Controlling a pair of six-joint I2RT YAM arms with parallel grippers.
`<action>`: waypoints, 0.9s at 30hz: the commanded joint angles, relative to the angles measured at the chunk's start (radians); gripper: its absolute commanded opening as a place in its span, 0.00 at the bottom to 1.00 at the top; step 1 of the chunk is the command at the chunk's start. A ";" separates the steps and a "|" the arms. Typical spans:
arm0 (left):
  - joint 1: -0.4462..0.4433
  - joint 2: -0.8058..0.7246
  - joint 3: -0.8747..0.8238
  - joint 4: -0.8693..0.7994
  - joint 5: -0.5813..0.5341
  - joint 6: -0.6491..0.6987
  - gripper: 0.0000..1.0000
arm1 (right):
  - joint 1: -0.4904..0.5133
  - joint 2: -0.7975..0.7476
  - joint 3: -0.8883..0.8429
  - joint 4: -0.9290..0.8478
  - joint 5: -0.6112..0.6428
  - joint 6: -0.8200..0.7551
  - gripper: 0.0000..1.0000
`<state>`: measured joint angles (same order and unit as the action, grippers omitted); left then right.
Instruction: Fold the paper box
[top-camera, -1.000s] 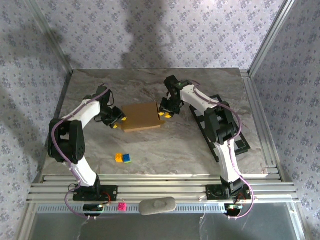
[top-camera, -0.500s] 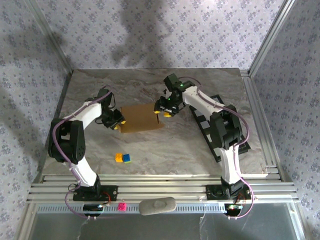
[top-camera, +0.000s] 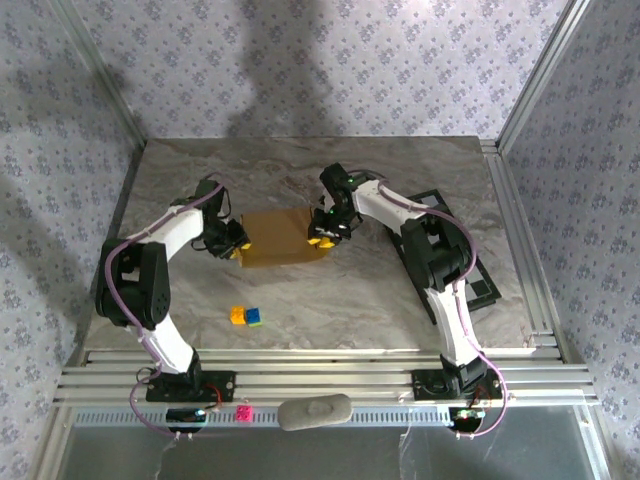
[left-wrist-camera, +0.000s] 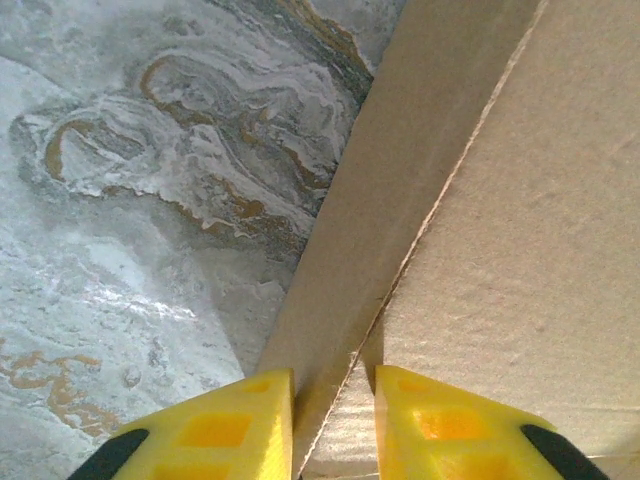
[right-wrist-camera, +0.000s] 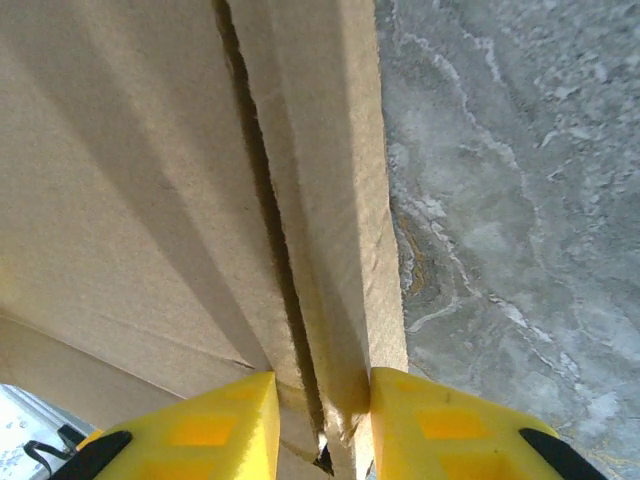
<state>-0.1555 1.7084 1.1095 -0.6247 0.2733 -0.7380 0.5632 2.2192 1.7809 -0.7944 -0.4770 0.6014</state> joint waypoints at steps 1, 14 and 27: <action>-0.003 -0.010 -0.006 -0.032 -0.026 0.012 0.16 | -0.004 0.006 -0.012 -0.041 0.025 -0.011 0.29; -0.003 -0.063 0.074 -0.102 -0.038 0.009 0.39 | -0.017 -0.045 0.049 -0.089 0.041 -0.055 0.36; 0.020 -0.016 0.162 -0.129 -0.081 0.066 0.47 | -0.042 -0.077 0.042 -0.103 0.055 -0.080 0.37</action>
<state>-0.1455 1.6726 1.2366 -0.7525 0.1940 -0.6949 0.5293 2.1796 1.8038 -0.8619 -0.4335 0.5465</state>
